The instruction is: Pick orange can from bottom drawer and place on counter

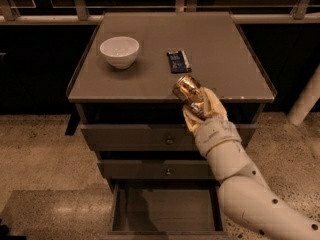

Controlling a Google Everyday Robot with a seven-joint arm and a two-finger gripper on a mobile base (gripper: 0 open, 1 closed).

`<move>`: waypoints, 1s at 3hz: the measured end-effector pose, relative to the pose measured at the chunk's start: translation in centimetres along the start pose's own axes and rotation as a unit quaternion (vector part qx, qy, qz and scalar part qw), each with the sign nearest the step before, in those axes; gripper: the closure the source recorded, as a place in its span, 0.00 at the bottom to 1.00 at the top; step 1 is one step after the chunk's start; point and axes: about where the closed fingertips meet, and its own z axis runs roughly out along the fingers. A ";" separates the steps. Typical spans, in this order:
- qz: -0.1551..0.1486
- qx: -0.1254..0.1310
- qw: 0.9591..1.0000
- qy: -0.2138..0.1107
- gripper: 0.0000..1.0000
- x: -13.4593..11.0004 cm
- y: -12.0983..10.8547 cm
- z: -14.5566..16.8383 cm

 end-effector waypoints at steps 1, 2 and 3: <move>-0.021 -0.017 1.000 -0.005 1.00 -0.6 -1.3 1.7; -0.045 -0.043 0.998 0.002 1.00 -1.2 -2.7 3.0; -0.056 -0.076 0.995 0.024 1.00 -0.6 -3.3 4.4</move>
Offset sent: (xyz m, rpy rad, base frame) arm 0.0401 -0.0053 0.0482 -0.1782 0.1118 0.0491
